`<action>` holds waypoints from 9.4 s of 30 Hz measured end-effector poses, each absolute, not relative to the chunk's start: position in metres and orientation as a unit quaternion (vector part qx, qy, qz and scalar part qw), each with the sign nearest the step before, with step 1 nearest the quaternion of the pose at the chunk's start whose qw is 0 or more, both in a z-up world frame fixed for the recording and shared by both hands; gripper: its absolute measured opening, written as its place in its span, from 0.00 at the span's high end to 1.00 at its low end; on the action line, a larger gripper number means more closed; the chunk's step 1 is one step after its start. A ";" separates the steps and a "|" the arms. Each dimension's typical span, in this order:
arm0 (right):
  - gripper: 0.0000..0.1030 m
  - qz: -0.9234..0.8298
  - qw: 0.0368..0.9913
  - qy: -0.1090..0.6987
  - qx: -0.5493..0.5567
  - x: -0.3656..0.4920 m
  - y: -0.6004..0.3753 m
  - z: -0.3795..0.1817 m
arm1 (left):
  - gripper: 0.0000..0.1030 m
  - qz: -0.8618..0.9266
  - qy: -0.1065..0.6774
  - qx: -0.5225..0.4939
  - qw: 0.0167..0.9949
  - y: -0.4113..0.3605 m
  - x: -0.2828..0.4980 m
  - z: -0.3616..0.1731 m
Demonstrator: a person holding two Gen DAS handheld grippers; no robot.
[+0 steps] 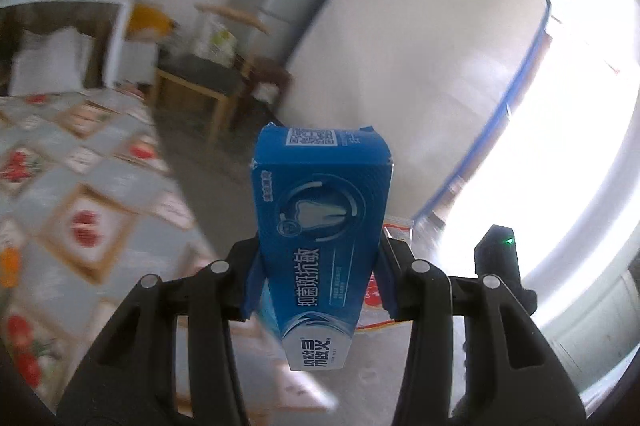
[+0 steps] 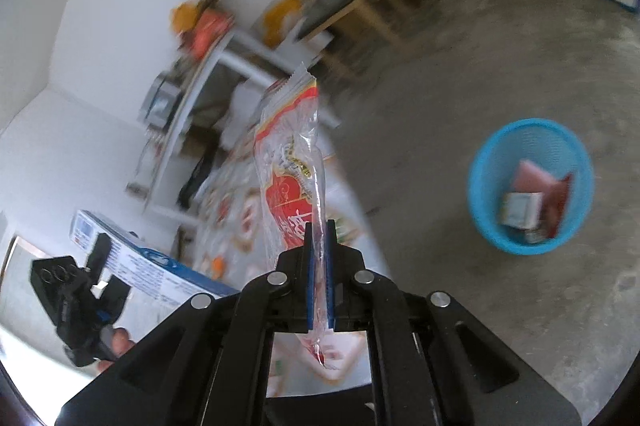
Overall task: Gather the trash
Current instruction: 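Carry both items over the wastebasket and open both tools, then bring both tools back to the table, then grasp the green-labelled plastic bottle with the left tool while the right tool reaches the orange cap, then lift the green bottle with the left tool while the right tool grips the orange cap, then carry the bottle and cap in both tools over the blue wastebasket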
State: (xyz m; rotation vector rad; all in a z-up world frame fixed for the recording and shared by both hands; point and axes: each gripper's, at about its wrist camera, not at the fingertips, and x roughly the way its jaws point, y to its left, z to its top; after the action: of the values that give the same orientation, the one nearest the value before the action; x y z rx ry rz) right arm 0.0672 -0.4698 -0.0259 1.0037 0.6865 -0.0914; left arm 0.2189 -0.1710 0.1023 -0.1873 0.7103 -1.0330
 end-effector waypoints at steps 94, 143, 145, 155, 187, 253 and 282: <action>0.81 0.152 0.822 0.543 0.085 0.427 -0.058 -0.066 | 0.10 -0.091 0.336 -0.159 0.924 0.195 0.161 0.002; 0.92 0.157 0.821 0.538 0.111 0.291 -0.139 -0.065 | 0.48 -0.122 0.497 -0.149 0.846 0.139 0.211 -0.027; 0.92 0.158 0.819 0.541 0.105 0.288 -0.138 -0.064 | 0.48 -0.121 0.499 -0.160 0.843 0.141 0.197 -0.027; 0.92 0.152 0.817 0.544 0.111 0.283 -0.139 -0.065 | 0.43 -0.121 0.512 -0.184 0.831 0.143 0.180 -0.030; 0.92 0.151 0.815 0.546 0.119 0.283 -0.140 -0.066 | 0.19 -0.117 0.507 -0.244 0.818 0.166 0.206 -0.031; 0.92 0.176 0.842 0.488 0.150 0.268 -0.136 -0.014 | 0.38 -0.155 0.389 -0.147 0.896 0.125 0.194 0.054; 0.92 0.183 0.856 0.451 0.177 0.255 -0.148 0.021 | 0.38 -0.161 0.328 -0.104 0.925 0.102 0.185 0.096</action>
State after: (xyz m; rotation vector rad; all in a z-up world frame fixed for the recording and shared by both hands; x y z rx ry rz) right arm 0.2550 -0.1480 0.0208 0.3718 0.9473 0.3850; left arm 0.1848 0.1016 0.0964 -0.2134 0.6719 -0.3312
